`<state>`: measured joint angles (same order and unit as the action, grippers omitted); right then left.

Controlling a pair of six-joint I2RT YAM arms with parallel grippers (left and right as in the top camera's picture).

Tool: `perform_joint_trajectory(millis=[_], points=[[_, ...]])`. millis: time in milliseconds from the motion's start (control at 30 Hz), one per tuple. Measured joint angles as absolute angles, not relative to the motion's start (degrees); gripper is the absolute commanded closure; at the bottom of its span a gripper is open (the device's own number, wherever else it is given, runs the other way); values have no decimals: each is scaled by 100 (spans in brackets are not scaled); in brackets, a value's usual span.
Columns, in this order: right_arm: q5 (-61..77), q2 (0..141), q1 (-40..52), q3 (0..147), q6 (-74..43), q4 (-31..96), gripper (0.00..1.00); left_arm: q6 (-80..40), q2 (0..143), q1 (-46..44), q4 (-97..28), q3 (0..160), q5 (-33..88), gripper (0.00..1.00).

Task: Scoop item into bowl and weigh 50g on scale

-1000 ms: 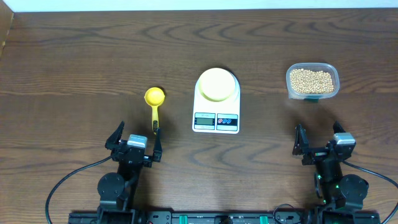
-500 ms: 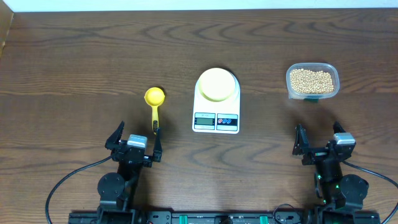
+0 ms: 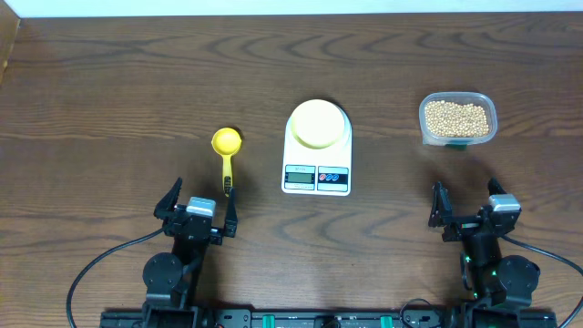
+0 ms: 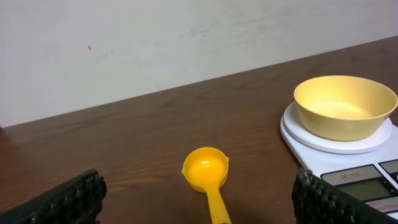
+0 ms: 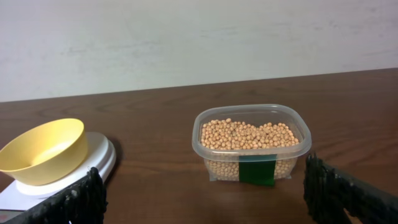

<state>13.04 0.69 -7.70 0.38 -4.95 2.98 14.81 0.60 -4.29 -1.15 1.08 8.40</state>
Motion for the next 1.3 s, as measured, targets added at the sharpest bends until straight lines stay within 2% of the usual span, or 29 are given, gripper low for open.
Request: perform_joint_trajectory(millis=[1300], points=[[1304, 69, -770, 38, -497, 298, 1, 1503, 60, -429, 5, 106, 821, 2]])
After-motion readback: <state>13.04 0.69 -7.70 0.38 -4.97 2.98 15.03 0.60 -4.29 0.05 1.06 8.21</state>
